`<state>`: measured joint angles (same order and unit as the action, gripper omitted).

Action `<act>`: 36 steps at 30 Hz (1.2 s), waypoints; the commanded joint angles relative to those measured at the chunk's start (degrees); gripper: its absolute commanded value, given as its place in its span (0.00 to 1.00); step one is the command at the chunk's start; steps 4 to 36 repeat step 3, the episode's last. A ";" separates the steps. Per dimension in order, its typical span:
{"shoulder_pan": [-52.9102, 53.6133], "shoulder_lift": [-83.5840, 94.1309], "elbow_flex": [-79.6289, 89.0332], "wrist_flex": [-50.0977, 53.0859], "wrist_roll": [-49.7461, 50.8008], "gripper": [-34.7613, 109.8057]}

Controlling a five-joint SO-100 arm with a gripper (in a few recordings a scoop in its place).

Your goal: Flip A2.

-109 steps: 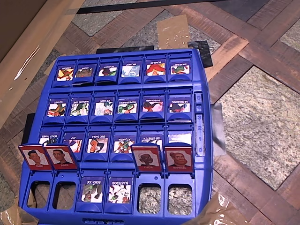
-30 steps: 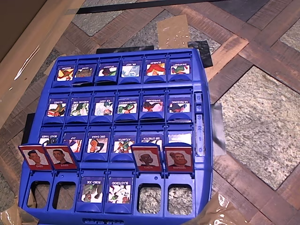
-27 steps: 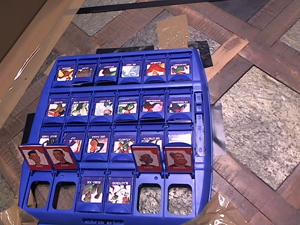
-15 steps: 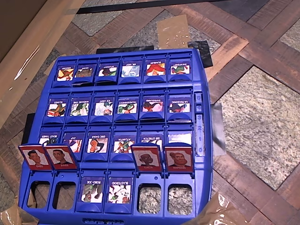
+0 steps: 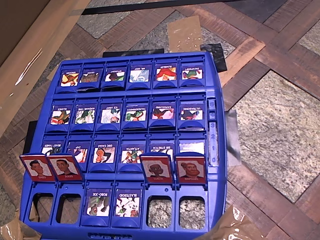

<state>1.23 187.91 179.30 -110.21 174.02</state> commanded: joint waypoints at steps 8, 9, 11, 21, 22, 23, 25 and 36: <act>0.35 0.18 0.09 -0.18 -0.44 0.24; 0.35 0.18 0.09 -0.18 -0.44 0.24; 0.35 0.18 0.09 -0.18 -0.44 0.24; 0.35 0.18 0.09 -0.18 -0.44 0.24; 0.35 0.18 0.09 -0.18 -0.44 0.24; 0.35 0.18 0.09 -0.18 -0.44 0.24; 0.35 0.18 0.09 -0.18 -0.44 0.24; 0.35 0.18 0.09 -0.18 -0.44 0.24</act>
